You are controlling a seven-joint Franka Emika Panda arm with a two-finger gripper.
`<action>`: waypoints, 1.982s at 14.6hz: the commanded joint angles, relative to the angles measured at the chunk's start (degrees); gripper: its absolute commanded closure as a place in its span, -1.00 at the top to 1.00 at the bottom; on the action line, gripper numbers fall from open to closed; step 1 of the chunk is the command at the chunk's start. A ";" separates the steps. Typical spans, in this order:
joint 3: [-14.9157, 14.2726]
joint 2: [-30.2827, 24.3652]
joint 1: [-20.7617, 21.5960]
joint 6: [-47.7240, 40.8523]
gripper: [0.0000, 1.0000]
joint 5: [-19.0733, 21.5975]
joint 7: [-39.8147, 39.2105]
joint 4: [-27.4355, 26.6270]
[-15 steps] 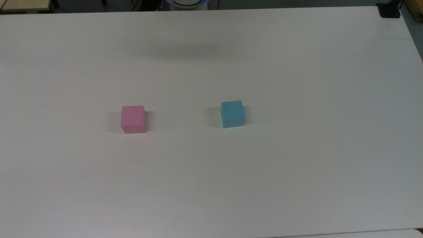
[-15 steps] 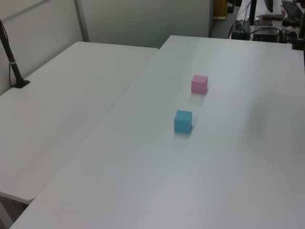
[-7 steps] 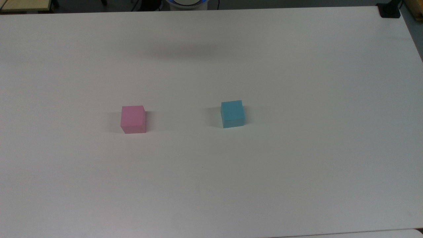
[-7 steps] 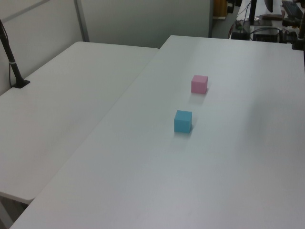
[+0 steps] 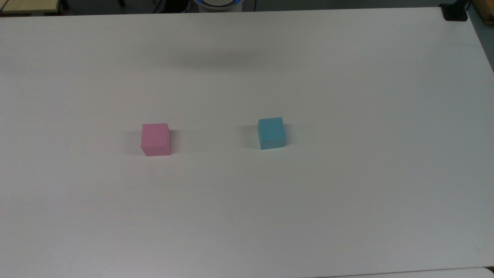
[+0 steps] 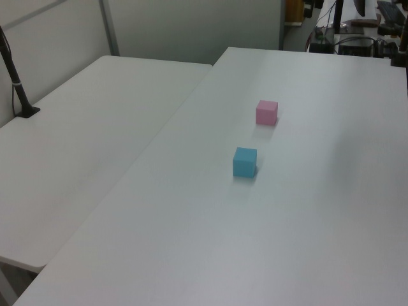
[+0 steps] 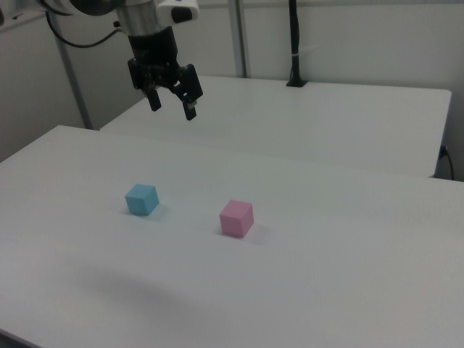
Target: Put blue cube on pink cube
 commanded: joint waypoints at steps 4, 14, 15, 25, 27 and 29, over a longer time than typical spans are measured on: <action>0.06 0.04 0.11 -0.56 1.00 -0.17 0.55 0.54; 0.94 0.75 0.73 -0.64 1.00 -0.25 0.90 0.19; 0.94 0.75 0.64 -1.08 1.00 -0.08 0.90 0.28; 2.61 1.36 0.64 -1.44 1.00 -0.52 0.11 0.11; 3.14 1.19 0.64 -1.87 1.00 -0.08 -0.25 0.11; 3.84 1.10 0.55 -2.40 1.00 -0.78 -0.59 0.02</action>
